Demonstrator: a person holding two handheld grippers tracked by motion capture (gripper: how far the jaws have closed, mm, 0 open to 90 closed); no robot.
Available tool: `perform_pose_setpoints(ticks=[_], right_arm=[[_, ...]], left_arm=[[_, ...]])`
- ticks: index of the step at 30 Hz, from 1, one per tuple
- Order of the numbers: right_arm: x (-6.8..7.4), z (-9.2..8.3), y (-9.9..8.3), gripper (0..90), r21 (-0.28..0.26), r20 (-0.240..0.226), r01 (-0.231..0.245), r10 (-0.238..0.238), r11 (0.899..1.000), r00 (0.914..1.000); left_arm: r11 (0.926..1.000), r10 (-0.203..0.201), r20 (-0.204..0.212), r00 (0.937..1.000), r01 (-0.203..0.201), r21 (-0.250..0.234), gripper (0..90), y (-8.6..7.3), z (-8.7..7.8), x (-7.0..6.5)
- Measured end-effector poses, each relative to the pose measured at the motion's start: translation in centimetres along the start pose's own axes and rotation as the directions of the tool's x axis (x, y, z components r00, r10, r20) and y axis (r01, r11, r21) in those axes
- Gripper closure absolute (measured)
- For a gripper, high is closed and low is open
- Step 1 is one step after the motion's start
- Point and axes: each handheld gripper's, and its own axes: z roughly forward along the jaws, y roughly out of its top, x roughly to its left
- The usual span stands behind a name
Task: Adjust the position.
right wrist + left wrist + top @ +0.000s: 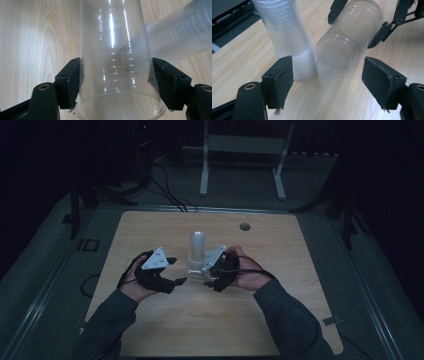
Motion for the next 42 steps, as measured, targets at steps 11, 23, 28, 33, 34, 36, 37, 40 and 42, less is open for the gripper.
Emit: perform_pose_setpoints(ticks=[11,23,28,33,34,36,37,40,42], right_arm=[[0.2,0.4,0.1,28.1,0.023,-0.004,0.015,-0.015,1.0,0.9999],[0.3,0.6,0.2,28.0,0.062,-0.005,0.037,-0.037,0.997,0.9993],[0.4,0.7,0.4,28.1,0.073,-0.01,0.043,-0.043,0.996,0.999],[0.6,0.9,0.6,28.1,0.086,-0.017,0.061,-0.06,0.994,0.998],[0.7,0.9,0.6,28.1,0.092,-0.018,0.062,-0.061,0.994,0.998],[0.7,1.0,0.6,28.0,0.102,-0.019,0.071,-0.069,0.992,0.9974],[0.7,1.0,0.6,28.1,0.107,-0.019,0.071,-0.069,0.992,0.9974],[0.7,1.0,0.7,28.1,0.111,-0.02,0.074,-0.072,0.991,0.9972],[0.7,1.1,0.7,28.1,0.114,-0.02,0.079,-0.077,0.99,0.9968]], left_arm=[[0.9953,0.066,-0.038,0.9971,-0.063,0.074,25.2,0.3,0.6,-0.6],[0.9868,0.111,-0.031,0.9933,-0.107,0.122,25.3,0.6,1.1,-1.1],[0.9836,0.12,-0.015,0.9926,-0.117,0.137,25.6,0.7,1.3,-1.2],[0.9807,0.127,0.002,0.9919,-0.126,0.15,25.8,0.7,1.4,-1.3],[0.9803,0.128,0.004,0.9918,-0.127,0.151,25.8,0.7,1.5,-1.3],[0.9791,0.131,0.007,0.9913,-0.131,0.156,25.9,0.7,1.5,-1.4],[0.9788,0.131,0.009,0.9913,-0.131,0.157,25.9,0.7,1.6,-1.4],[0.977,0.134,0.016,0.9908,-0.135,0.165,25.9,0.7,1.7,-1.5],[0.9744,0.14,0.021,0.9899,-0.141,0.175,25.9,0.7,1.9,-1.6]])
